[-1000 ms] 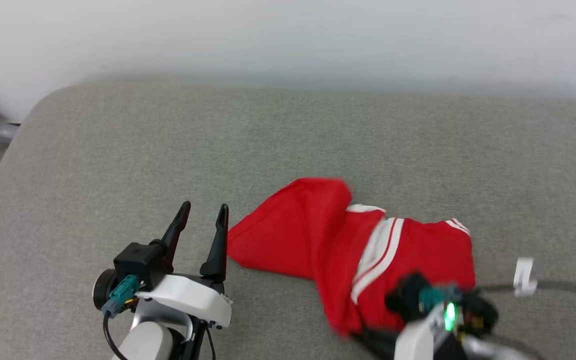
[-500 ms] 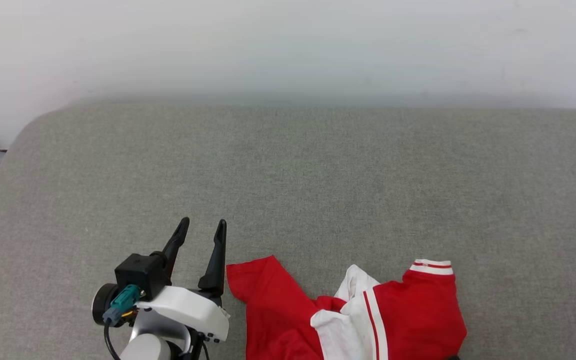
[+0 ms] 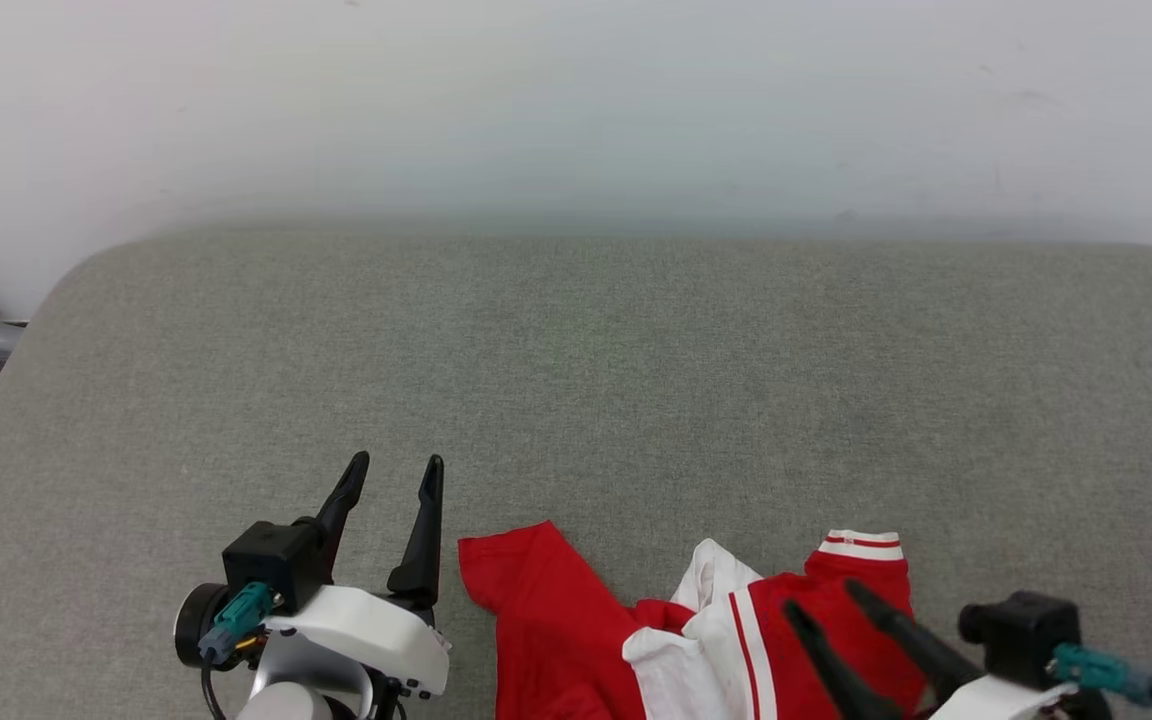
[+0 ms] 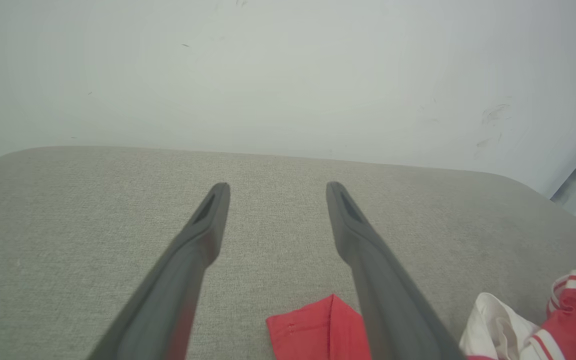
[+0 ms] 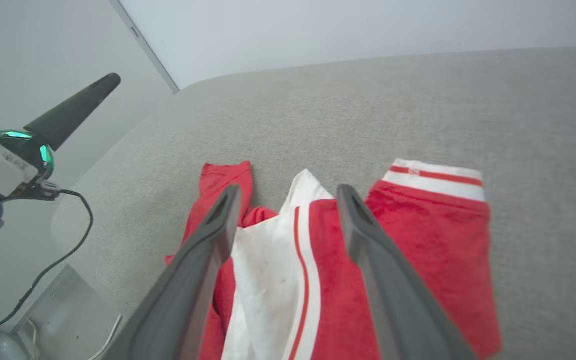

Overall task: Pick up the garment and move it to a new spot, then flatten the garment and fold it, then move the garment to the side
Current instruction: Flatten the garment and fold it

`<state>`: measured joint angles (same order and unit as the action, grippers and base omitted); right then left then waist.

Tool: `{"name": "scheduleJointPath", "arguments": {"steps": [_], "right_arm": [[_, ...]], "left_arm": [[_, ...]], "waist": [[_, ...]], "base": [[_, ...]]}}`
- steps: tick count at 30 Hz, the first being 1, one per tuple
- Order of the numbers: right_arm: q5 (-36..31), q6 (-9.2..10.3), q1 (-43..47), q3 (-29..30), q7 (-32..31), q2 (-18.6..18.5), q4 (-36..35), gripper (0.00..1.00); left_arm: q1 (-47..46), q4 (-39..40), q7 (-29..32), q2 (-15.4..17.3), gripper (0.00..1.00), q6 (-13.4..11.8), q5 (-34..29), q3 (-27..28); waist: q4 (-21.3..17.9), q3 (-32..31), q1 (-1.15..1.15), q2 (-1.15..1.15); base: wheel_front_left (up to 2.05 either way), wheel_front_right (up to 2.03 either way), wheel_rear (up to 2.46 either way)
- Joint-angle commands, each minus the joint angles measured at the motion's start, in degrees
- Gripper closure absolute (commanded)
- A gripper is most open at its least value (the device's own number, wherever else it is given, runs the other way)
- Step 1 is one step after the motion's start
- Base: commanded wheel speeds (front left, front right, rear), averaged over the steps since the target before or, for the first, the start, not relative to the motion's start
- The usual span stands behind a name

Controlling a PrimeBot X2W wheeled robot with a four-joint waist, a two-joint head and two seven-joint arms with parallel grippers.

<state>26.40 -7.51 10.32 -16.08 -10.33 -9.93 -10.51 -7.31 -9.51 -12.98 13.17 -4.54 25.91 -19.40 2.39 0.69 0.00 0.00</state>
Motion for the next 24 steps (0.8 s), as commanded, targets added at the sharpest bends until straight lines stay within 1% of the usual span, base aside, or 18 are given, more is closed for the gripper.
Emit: {"name": "scheduleJointPath", "arguments": {"steps": [1, 3, 5, 8, 13, 17, 22, 23, 24], "right_arm": [[-0.32, 0.04, -1.36, 1.78, -0.97, -0.67, 0.86, 0.00], [-0.38, 0.04, -2.65, 4.89, -3.63, -1.88, 2.24, 0.00], [-0.56, 0.04, -3.94, 6.63, -8.08, -3.79, 3.62, 0.00], [0.08, 0.04, -5.75, 6.01, -15.13, -7.20, 4.25, 0.00], [2.48, 0.04, -8.68, -0.33, -23.30, -11.36, 3.11, 0.00], [3.48, 0.04, -12.28, -5.78, -25.76, -13.17, 3.79, 0.00], [4.59, 0.04, -16.20, -10.89, -27.53, -14.21, 7.90, 0.00], [4.67, 0.04, -16.91, -11.56, -27.46, -14.46, 8.58, 0.57], [5.01, 0.04, -17.46, -12.06, -27.17, -14.60, 9.28, 0.96]], "left_arm": [[0.13, 0.29, 0.04, 0.19, 0.00, -0.17, 0.08, 0.25], [-0.08, 0.62, 0.09, 0.25, 0.00, -0.37, 0.12, 0.27], [-0.58, 0.84, 0.06, 0.22, 0.00, -0.37, 0.05, 0.19], [-1.34, 0.97, -0.01, -0.02, 0.00, -0.26, -0.10, -0.15], [-2.44, 0.80, -0.48, -0.54, 0.00, -0.21, -0.03, -0.38], [-3.49, 0.56, -0.90, -1.21, 0.00, -0.04, -0.17, -0.52], [-5.10, -0.31, -1.44, -2.11, 0.00, 0.45, -0.32, -0.60], [-5.23, -0.59, -1.53, -2.20, 0.00, 0.59, -0.37, -0.61], [-5.37, -0.88, -1.62, -2.25, 0.00, 0.70, -0.40, -0.66]], "waist": [[0.12, 0.32, 0.00, 0.00], [0.33, 0.71, 0.00, 0.00], [0.66, 1.38, 0.00, 0.00], [1.53, 2.48, 0.00, 0.00], [2.96, 4.78, 0.00, 0.00], [4.16, 7.37, 0.00, 0.00], [5.36, 9.89, 0.00, 0.00], [5.57, 10.13, 0.00, 0.00], [5.77, 10.32, 0.00, 0.00]], "base": [[0.00, 0.00, 0.00], [0.00, 0.00, 0.00], [0.00, 0.00, 0.00], [0.00, 0.00, 0.00], [0.00, 0.00, 0.00], [0.00, 0.00, 0.00], [0.00, 0.00, 0.00], [0.00, 0.00, 0.00], [0.00, 0.00, 0.00]]}}
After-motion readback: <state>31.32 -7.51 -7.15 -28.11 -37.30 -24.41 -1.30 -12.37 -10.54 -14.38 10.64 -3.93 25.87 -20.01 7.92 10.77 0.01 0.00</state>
